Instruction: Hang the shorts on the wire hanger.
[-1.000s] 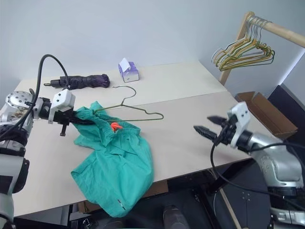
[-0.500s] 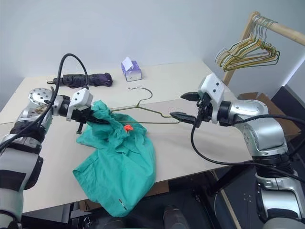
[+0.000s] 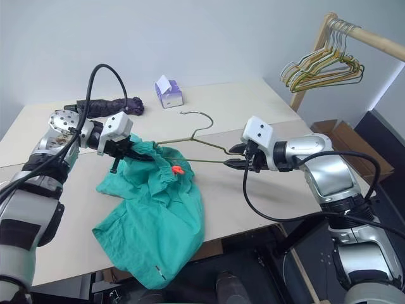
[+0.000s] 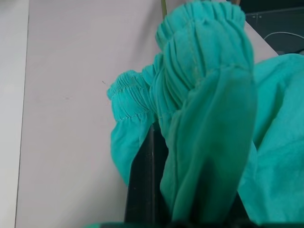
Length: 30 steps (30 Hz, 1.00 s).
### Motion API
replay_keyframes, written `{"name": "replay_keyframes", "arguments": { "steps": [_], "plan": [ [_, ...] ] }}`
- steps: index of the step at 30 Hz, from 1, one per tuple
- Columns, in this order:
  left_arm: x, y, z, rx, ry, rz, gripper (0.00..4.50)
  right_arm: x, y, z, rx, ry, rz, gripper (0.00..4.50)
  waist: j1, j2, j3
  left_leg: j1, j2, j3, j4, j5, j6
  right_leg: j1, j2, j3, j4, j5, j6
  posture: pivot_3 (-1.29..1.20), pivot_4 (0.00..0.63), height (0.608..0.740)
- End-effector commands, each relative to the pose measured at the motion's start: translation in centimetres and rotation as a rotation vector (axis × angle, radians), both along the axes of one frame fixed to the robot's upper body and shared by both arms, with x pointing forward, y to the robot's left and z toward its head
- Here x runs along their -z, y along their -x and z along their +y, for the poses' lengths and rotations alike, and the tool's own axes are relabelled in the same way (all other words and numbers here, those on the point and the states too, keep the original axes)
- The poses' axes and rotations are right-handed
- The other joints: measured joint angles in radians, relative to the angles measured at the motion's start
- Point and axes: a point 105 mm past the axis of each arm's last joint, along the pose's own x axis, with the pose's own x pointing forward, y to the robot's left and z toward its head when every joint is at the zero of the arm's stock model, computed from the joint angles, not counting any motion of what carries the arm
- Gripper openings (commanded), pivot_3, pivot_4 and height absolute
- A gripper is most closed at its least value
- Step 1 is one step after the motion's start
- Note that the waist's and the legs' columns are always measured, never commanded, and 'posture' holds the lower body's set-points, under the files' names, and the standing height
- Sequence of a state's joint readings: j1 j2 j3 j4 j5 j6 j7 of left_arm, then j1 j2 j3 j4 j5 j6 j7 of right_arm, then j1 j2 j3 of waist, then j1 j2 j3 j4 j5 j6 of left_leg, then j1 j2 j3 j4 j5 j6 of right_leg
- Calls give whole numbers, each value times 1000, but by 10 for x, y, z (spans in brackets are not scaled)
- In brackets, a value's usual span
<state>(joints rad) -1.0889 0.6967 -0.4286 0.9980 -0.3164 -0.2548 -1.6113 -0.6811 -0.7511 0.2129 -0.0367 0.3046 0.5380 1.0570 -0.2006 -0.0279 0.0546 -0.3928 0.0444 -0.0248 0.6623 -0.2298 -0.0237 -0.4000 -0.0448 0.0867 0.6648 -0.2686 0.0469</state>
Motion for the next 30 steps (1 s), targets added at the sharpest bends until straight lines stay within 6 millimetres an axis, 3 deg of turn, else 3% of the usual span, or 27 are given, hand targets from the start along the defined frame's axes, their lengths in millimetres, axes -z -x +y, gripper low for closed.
{"name": "replay_keyframes", "arguments": {
  "steps": [1, 3, 8, 16, 22, 30],
  "plan": [
    [-17, -4, -4, 13, 30, -49, 0, -20, 5, 0, -33, -45, -16, 651, -2, 0, 0, 0, 0, 0, 0, 0, 0, 0, 0, 0, 0, 0, 0, -168, 0, 740],
    [-17, -5, -5, 8, 39, -55, 0, -20, 8, 1, -48, -58, 3, 13, -5, 0, 0, 0, 0, 0, 0, 0, 0, 0, 0, 0, 0, 0, 0, -168, 0, 740],
    [-18, -8, -8, 1, 63, -64, 0, -23, 15, 4, -82, -84, 45, 13, -7, 0, 0, 0, 0, 0, 0, 0, 0, 0, 0, 0, 0, 0, 0, -167, 0, 740],
    [-21, -12, -11, -2, 42, -81, 2499, -25, 20, 5, -87, -102, 71, 0, -7, 0, 0, -1, 0, 0, 0, 0, 0, -1, 0, 0, 0, 0, 0, -163, 0, 740],
    [-36, -18, 1, -49, 24, -182, 4328, -23, 26, 6, -107, -115, 84, 0, -6, 0, 0, -3, 0, -1, 0, 0, 0, -3, 0, 0, 1, 0, 0, -155, 0, 740],
    [-51, -18, 11, -59, -23, -200, 4468, -19, 29, 9, -110, -116, 86, 0, -7, 0, 0, -3, 0, -1, 0, 0, 0, -3, 0, 0, 1, 0, 0, -159, 0, 740]
  ]
}}
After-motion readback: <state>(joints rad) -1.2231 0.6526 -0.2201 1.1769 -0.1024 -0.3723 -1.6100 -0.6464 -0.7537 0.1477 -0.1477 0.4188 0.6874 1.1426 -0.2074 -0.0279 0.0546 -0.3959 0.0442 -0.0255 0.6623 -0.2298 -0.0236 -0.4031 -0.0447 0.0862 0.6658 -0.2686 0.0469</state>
